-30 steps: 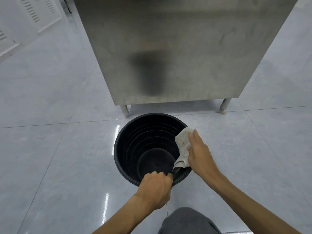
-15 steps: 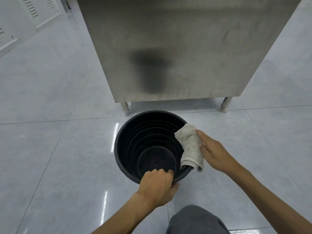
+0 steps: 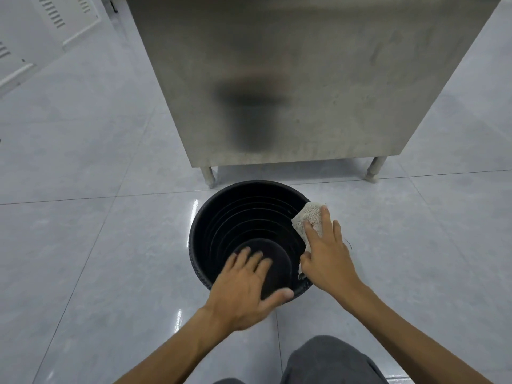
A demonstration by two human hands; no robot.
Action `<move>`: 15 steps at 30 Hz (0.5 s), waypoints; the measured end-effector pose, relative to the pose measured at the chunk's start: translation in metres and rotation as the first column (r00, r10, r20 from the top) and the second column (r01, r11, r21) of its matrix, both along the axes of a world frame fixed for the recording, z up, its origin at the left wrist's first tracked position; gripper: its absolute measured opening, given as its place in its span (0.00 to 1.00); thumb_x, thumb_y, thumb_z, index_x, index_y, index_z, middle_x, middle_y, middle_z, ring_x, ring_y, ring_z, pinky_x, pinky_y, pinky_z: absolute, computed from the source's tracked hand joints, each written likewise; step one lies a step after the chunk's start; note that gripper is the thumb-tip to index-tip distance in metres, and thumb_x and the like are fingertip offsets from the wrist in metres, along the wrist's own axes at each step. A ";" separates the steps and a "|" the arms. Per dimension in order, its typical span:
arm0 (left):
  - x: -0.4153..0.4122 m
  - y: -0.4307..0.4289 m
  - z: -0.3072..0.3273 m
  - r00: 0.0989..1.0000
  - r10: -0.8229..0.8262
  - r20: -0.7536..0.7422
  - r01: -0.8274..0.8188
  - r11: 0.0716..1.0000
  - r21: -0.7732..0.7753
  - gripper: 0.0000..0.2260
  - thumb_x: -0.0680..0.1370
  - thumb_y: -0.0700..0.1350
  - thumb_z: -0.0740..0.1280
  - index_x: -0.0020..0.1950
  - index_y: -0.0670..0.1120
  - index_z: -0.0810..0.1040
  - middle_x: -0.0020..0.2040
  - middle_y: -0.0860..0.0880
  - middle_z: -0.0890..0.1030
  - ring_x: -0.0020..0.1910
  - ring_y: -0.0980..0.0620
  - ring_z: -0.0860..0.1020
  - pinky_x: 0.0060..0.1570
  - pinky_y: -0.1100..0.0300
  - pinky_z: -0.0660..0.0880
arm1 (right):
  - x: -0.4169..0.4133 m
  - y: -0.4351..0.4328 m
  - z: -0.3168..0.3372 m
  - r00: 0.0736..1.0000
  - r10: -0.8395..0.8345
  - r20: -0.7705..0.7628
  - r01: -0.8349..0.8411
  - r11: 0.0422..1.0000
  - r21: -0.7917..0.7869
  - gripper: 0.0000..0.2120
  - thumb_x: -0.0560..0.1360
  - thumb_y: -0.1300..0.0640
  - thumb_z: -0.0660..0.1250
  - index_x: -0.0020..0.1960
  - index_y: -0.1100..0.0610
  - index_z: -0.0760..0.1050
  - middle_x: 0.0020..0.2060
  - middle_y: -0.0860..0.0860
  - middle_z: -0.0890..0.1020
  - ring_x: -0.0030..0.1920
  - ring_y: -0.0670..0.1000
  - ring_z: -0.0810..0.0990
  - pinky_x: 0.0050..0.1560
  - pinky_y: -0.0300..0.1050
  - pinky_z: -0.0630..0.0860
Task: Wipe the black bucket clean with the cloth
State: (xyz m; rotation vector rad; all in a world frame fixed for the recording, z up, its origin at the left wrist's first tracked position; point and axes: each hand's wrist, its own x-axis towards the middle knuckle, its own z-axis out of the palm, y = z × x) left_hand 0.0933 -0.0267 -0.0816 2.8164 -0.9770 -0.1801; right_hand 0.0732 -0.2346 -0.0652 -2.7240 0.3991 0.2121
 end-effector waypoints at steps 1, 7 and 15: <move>0.008 0.006 0.000 0.999 0.038 0.036 -0.038 0.999 -0.002 0.43 0.74 0.77 0.41 0.78 0.50 0.62 0.79 0.45 0.60 0.79 0.43 0.50 0.76 0.44 0.47 | 0.000 0.000 0.000 1.000 0.011 0.004 -0.010 1.000 -0.014 0.37 0.81 0.53 0.62 0.85 0.50 0.47 0.82 0.53 0.30 0.82 0.65 0.39 0.78 0.68 0.57; 0.048 0.033 0.007 0.963 0.229 0.144 -0.236 0.971 0.032 0.43 0.74 0.77 0.41 0.80 0.51 0.53 0.81 0.44 0.45 0.78 0.41 0.35 0.74 0.40 0.36 | 0.003 0.001 -0.004 0.999 0.033 0.021 -0.031 0.994 -0.102 0.40 0.82 0.51 0.61 0.84 0.50 0.39 0.82 0.56 0.31 0.82 0.66 0.36 0.81 0.64 0.48; 0.055 0.039 0.024 0.974 0.224 0.031 -0.226 0.966 0.128 0.44 0.73 0.78 0.39 0.81 0.52 0.48 0.80 0.44 0.39 0.76 0.42 0.31 0.75 0.41 0.36 | 0.002 0.000 0.012 0.997 0.039 -0.062 -0.047 0.989 -0.142 0.42 0.81 0.32 0.51 0.84 0.51 0.38 0.83 0.56 0.34 0.82 0.66 0.37 0.80 0.66 0.46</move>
